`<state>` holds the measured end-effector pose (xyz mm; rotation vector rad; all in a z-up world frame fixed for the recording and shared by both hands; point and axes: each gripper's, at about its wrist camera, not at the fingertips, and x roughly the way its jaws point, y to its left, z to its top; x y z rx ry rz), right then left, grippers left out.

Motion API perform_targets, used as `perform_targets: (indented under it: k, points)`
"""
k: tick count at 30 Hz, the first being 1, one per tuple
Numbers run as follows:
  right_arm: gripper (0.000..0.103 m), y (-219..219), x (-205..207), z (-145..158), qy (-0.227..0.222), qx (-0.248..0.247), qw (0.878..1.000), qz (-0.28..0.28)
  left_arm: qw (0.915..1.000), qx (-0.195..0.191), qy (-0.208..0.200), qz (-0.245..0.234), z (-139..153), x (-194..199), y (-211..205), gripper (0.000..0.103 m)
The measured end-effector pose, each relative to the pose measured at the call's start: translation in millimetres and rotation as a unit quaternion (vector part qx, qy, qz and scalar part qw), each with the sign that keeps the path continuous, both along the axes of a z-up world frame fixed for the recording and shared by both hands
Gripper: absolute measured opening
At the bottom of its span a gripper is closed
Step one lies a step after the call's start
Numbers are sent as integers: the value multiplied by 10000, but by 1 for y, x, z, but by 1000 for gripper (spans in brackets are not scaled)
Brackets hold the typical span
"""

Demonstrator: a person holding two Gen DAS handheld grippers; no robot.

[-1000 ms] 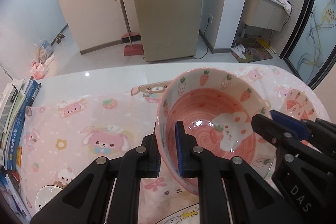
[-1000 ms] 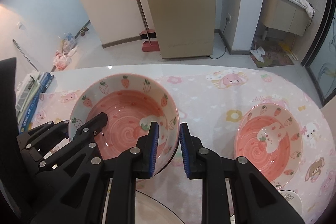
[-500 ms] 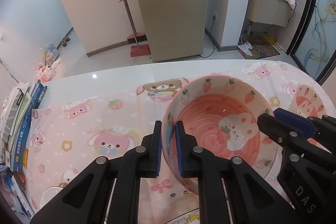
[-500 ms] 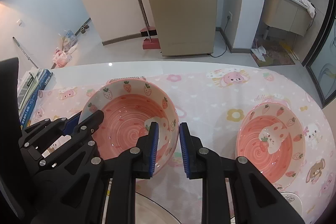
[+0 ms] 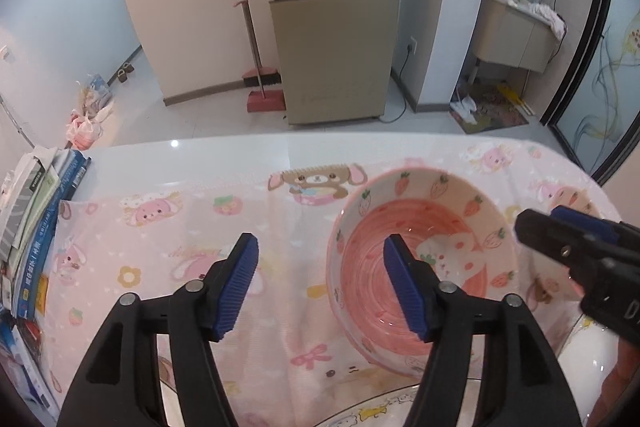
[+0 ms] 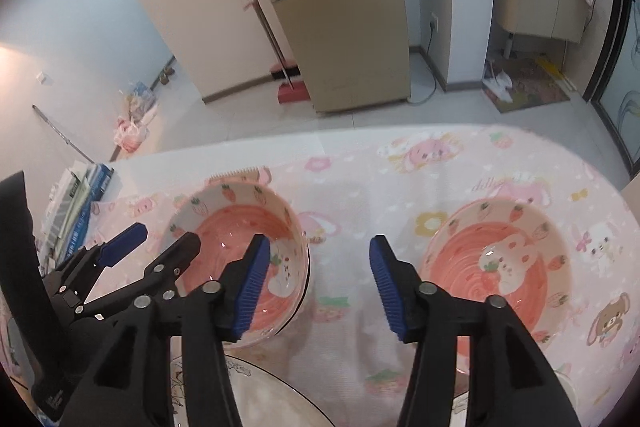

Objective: Organize plates and bowls
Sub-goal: 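Lower the pink bowl onto the tablecloth and open the left tool, then move the left tool to the second pink bowl's rim and close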

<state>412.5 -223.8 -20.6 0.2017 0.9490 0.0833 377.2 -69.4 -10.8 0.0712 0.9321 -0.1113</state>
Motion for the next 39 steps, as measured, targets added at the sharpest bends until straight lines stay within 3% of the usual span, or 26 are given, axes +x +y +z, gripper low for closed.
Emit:
perform_targets:
  k: [4,9,13,17,21,24,27,31,39]
  points:
    - [62,-12,-15,25,-323,99,9994,-98,9996,-151,-238,-35,20,-8,2,73]
    - [64,-29,-38,53,-683,-111,9966,-444,9971,-478,-568,-148,51,-28,7,86]
    - [65,-56,-59,79,-965,35,9931,-668,9945,-605,-824,-220,73,-44,3,88]
    - [66,-90,-83,98,-1153,222,9882,-982,9917,-653,-1057,-344,89,-60,-17,93]
    - [67,-124,-106,104,-1207,165,9811,-1502,9914,-515,-998,-676,89,-69,-56,93]
    - [67,-144,-115,103,-1234,66,9751,-1844,9910,-425,-961,-827,94,-69,-88,93]
    - [67,-159,-119,93,-1198,3,9730,-1971,9907,-673,-757,-906,96,-63,-114,93]
    - [67,-184,-111,77,-980,377,9743,-1992,9928,-484,-698,-840,93,-53,-145,93]
    - [67,-202,-95,43,-611,750,9753,-1986,9912,-655,-182,-1134,38,-33,-169,90]
